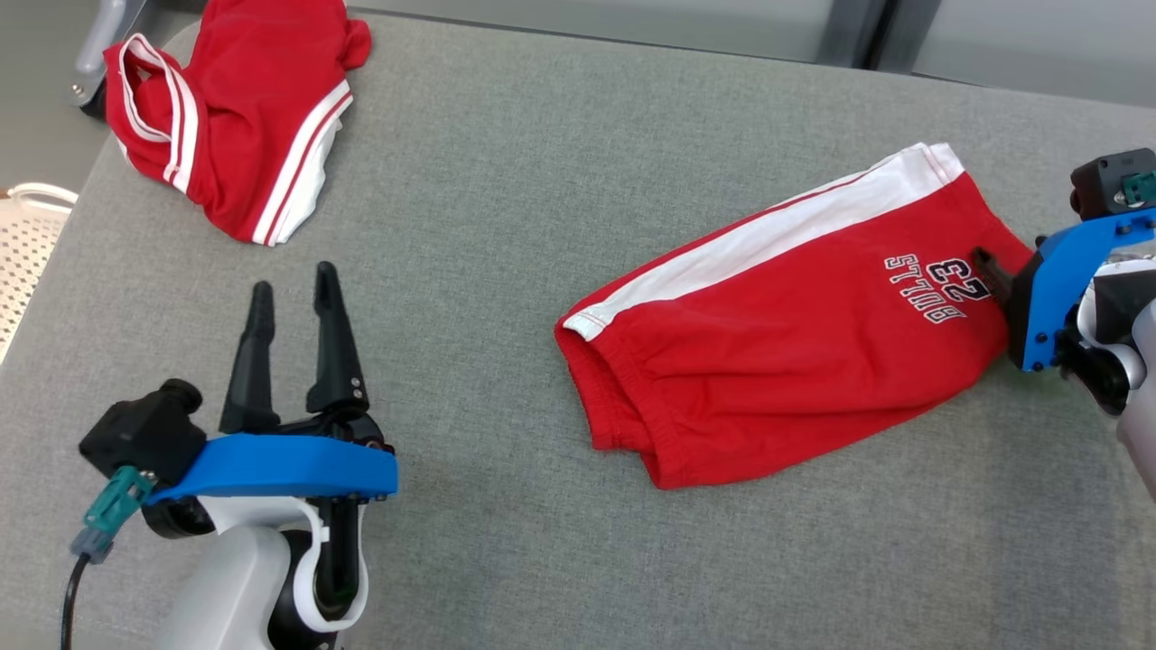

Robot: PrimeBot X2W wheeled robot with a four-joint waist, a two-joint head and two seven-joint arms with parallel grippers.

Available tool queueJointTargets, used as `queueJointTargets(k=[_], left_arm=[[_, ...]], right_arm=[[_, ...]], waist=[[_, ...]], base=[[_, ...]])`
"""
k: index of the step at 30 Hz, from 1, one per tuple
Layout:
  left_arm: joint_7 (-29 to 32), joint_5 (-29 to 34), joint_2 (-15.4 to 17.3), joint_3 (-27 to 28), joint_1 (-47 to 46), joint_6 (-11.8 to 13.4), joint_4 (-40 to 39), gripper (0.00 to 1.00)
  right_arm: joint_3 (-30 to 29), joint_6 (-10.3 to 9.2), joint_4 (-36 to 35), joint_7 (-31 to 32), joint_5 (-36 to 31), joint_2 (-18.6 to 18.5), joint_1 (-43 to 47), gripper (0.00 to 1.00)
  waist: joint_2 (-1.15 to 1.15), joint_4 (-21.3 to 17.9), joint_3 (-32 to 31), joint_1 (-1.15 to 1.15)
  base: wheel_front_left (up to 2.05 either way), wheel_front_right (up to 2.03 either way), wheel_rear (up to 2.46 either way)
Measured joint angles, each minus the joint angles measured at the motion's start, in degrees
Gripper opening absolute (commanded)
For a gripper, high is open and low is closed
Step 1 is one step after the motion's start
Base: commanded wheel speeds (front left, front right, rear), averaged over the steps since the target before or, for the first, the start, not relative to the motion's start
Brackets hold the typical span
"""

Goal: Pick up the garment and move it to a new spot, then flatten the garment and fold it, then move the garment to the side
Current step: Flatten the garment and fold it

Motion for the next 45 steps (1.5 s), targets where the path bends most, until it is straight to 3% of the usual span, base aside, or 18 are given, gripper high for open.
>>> queueJointTargets(k=[10, 12, 13, 14, 15, 28, 38, 45], left_arm=[[0.00, 1.90, -2.93, 4.53, 2.40, -2.40, -0.04, 1.00], [0.00, 2.15, -3.23, 4.82, 2.40, -2.65, 0.27, 1.00], [0.00, 2.42, -3.42, 4.92, 2.40, -2.89, 0.36, 1.00], [0.00, 2.59, -3.68, 5.03, 2.40, -2.99, 0.49, 1.00], [0.00, 2.82, -3.94, 5.10, 2.40, -3.03, 0.66, 1.00], [0.16, 4.49, -4.35, 4.93, 2.22, -4.12, 1.93, 1.00], [1.97, 5.45, -3.24, 3.13, 2.57, -4.00, 1.74, 1.00], [3.09, 6.50, -2.47, 2.38, 3.05, -2.97, 2.10, 1.00]], right_arm=[[1.29, -0.08, 0.63, 5.50, 2.69, -0.51, -0.95, 1.00], [2.26, -0.11, -0.02, 6.21, 2.93, -0.65, -1.13, 0.46], [2.91, -0.12, -0.49, 6.49, 2.92, -0.71, -1.20, 0.29], [3.53, -0.12, -0.94, 6.72, 2.91, -0.70, -1.22, 0.20], [4.17, -0.11, -1.34, 6.80, 2.91, -0.71, -1.23, 0.00], [4.97, 0.00, -2.74, 0.83, 4.90, 1.45, -1.60, 0.00], [0.51, 0.00, -4.99, -6.97, 11.09, 3.05, 6.93, 0.00], [-2.71, 0.00, -5.42, -11.34, 13.94, 6.84, 11.83, 0.00]], waist=[[-0.01, 1.48, 2.07, 0.00], [0.00, 1.62, 2.16, 0.00], [0.00, 1.65, 2.16, 0.00], [-0.01, 1.63, 2.14, 0.00], [0.00, 1.60, 2.12, 0.00], [0.01, -2.83, 0.39, 0.00], [0.01, -12.24, -2.89, 0.00], [0.01, -19.26, -4.66, -0.01]], base=[[0.00, 0.00, 0.00], [0.00, 0.00, 0.00], [0.00, 0.00, 0.00], [0.00, 0.00, 0.00], [0.00, 0.00, 0.00], [0.00, 0.00, 0.00], [0.00, 0.00, 0.00], [0.00, 0.00, 0.00]])
